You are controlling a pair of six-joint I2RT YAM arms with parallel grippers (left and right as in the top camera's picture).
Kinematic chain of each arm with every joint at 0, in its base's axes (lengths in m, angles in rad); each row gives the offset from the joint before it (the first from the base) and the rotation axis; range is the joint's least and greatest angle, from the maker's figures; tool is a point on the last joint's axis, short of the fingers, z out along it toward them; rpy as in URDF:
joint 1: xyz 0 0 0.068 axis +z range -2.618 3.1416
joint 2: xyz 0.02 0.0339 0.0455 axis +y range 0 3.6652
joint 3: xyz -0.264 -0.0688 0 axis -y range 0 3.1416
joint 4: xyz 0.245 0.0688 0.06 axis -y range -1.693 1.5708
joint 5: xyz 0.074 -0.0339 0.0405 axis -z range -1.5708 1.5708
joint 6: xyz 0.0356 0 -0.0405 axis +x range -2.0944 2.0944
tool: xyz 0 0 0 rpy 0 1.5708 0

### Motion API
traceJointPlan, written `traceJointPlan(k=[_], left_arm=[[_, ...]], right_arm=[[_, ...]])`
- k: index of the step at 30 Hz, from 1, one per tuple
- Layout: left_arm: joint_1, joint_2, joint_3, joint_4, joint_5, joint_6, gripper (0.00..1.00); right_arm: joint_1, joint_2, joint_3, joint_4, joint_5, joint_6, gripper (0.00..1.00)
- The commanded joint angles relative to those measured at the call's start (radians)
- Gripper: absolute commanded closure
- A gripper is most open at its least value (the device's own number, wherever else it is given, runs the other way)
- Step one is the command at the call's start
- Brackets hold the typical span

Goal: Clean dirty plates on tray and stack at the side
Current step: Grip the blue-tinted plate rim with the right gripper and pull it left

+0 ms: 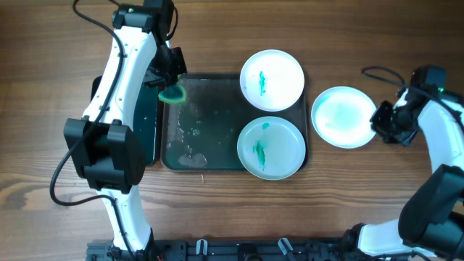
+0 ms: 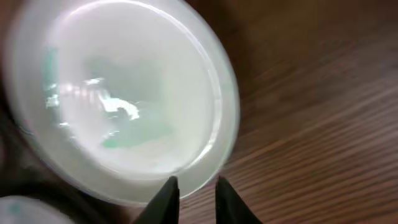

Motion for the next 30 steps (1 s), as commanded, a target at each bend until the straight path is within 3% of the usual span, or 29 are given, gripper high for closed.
traceJointPlan(k=[1,8,17,24,30], left_arm=[[0.002,-0.029,0.021,0.008,-0.002,0.004,0.96],[0.002,-0.029,0.021,0.008,-0.002,0.004,0.96],[0.002,-0.029,0.021,0.006,-0.002,0.004,0.96],[0.001,-0.029,0.021,0.004,-0.002,0.004,0.96],[-0.008,-0.029,0.021,0.004,-0.003,0.004,0.96]], right_arm=[[0.046,-0.079,0.054,-0.029,-0.226,-0.067,0.77],[0.241,-0.082,-0.028,-0.071,-0.264,-0.089,0.69],[0.412,-0.082,-0.203,0.064,-0.229,-0.050,0.68],[0.467,-0.080,-0.292,0.199,-0.223,-0.034,0.68],[0.473,-0.027,-0.298,0.215,-0.180,-0.034,0.69]])
